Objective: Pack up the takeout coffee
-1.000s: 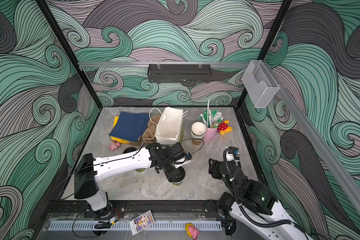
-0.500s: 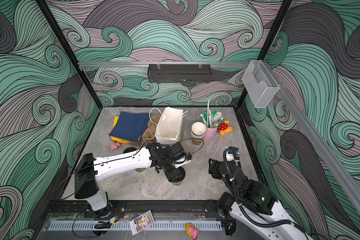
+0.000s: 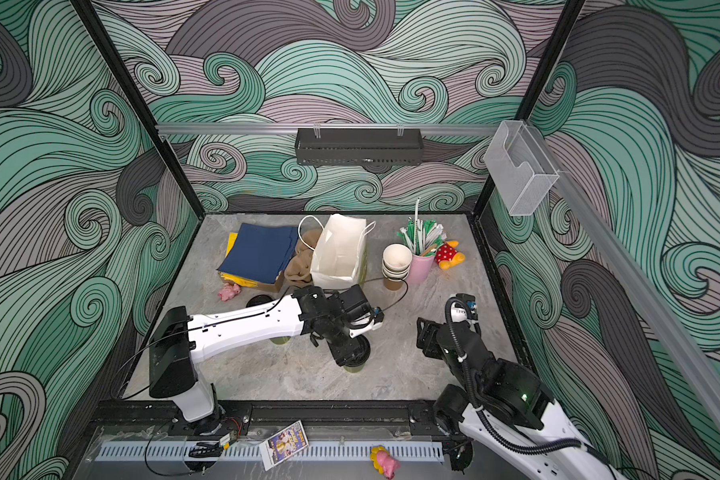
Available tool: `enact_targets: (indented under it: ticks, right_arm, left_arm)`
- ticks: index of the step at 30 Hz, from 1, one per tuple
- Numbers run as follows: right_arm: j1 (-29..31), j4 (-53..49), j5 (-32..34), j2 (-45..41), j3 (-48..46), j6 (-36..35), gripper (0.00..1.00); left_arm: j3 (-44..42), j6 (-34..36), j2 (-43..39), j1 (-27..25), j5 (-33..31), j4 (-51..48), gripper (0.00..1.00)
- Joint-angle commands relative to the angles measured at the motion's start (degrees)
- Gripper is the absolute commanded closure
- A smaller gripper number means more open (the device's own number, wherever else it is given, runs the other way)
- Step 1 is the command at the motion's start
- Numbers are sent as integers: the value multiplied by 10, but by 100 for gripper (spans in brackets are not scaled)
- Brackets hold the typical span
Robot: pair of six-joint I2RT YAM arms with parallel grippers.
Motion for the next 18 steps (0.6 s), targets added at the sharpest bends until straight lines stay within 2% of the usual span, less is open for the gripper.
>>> enact_targets:
  ticks: [1, 12, 18]
  right_arm:
    - [-1, -6, -2, 5, -4, 10, 29]
    - [-2, -6, -11, 13, -6, 12, 29]
    - [-2, -6, -51, 32, -26, 32, 29]
  left_arm:
    - [-9, 14, -1, 1, 10, -5, 30]
    - [-24, 30, 7, -4, -19, -8, 32]
    - [-37, 43, 5, -9, -33, -1, 34]
